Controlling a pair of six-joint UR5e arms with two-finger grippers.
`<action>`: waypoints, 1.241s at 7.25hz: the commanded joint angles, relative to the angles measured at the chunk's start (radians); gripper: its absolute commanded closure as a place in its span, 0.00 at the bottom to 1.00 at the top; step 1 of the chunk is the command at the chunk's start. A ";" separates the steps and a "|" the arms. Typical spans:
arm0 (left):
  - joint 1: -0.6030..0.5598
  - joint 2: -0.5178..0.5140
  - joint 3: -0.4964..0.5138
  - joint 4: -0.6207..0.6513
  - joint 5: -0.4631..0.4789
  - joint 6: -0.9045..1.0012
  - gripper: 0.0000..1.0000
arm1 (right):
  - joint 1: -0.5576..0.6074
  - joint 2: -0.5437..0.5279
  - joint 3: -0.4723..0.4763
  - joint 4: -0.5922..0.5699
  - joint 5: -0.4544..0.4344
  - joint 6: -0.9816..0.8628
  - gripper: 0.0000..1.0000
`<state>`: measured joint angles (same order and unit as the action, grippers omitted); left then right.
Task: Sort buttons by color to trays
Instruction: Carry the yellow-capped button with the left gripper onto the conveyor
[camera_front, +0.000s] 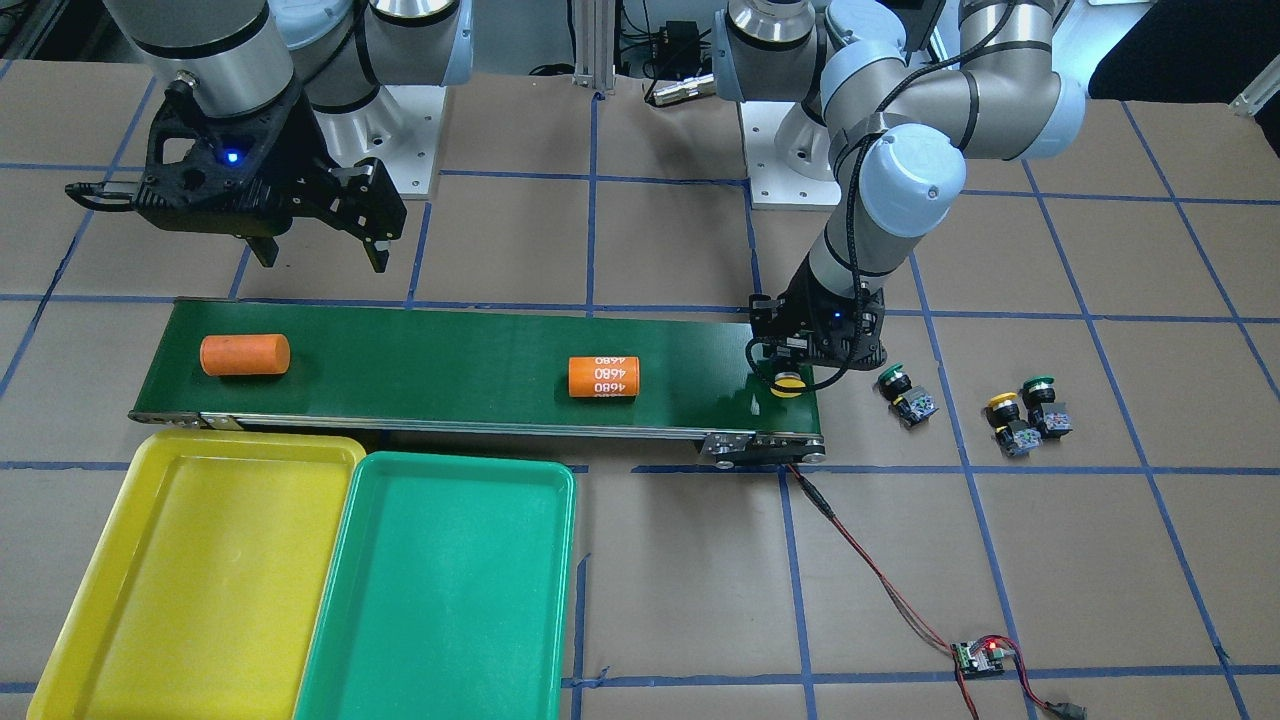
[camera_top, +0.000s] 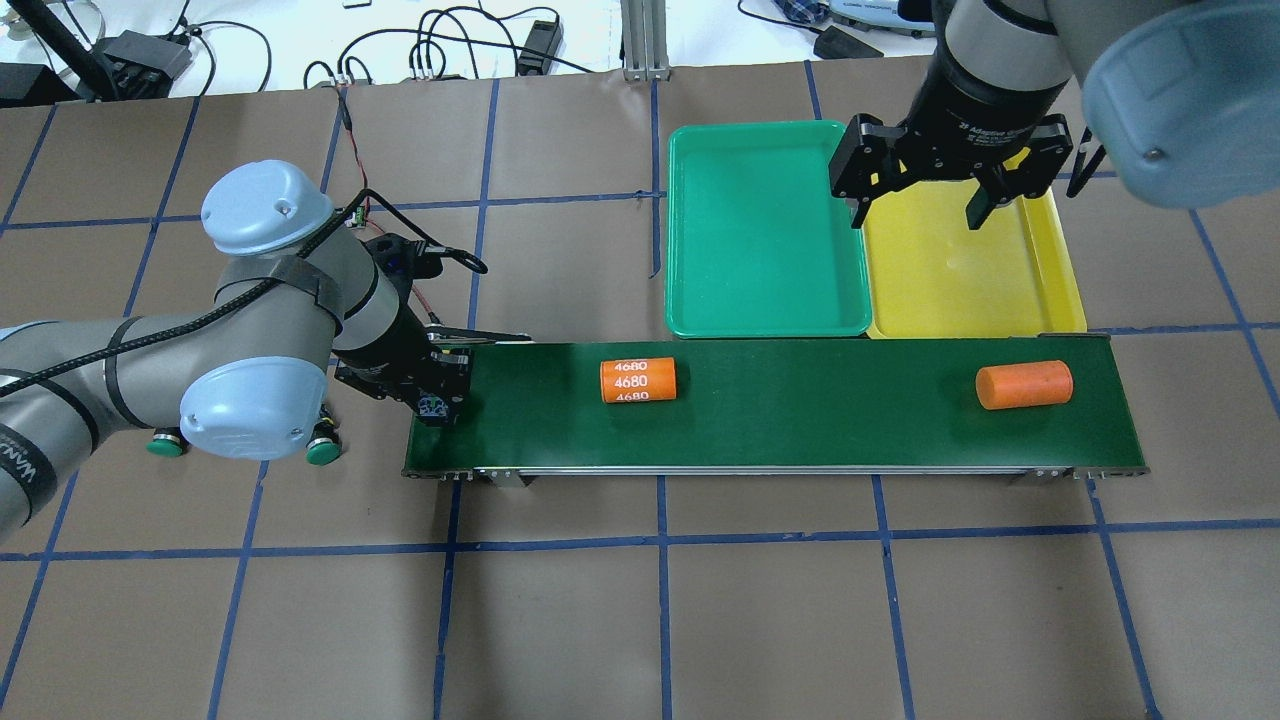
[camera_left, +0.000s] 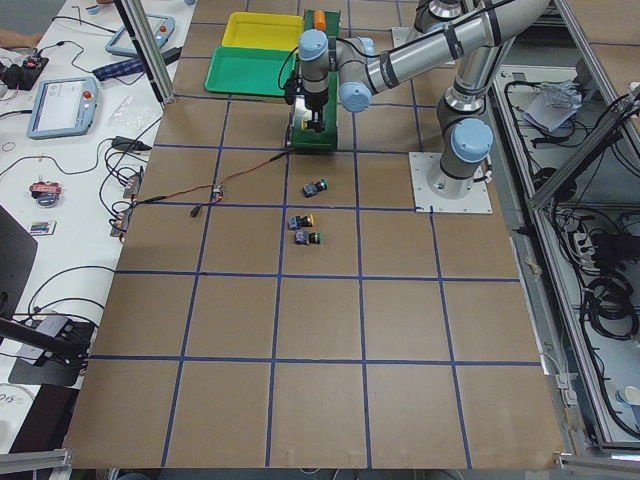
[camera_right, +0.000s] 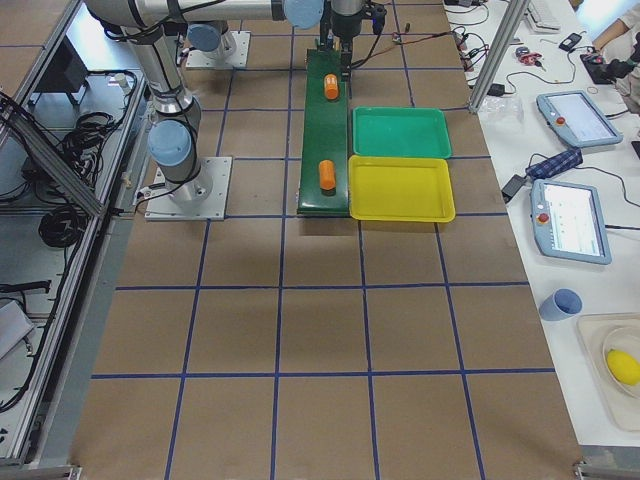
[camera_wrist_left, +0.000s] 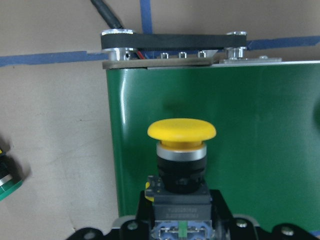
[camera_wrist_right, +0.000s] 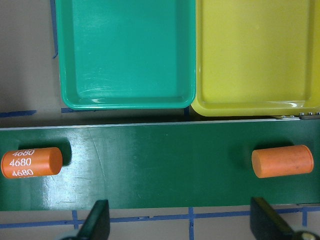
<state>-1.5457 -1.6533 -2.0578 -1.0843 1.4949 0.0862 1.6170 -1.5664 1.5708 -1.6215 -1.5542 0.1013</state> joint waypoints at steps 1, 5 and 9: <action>0.002 -0.025 0.001 0.012 -0.005 -0.006 0.63 | 0.000 -0.001 0.000 0.000 -0.001 0.000 0.00; 0.001 -0.037 0.002 0.058 -0.008 -0.003 0.00 | -0.002 0.000 0.000 0.000 0.002 0.000 0.00; 0.036 0.076 0.054 -0.008 0.075 -0.003 0.00 | -0.002 0.000 0.000 0.000 0.000 0.000 0.00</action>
<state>-1.5350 -1.6159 -2.0229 -1.0671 1.5145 0.0813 1.6153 -1.5662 1.5708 -1.6214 -1.5527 0.1012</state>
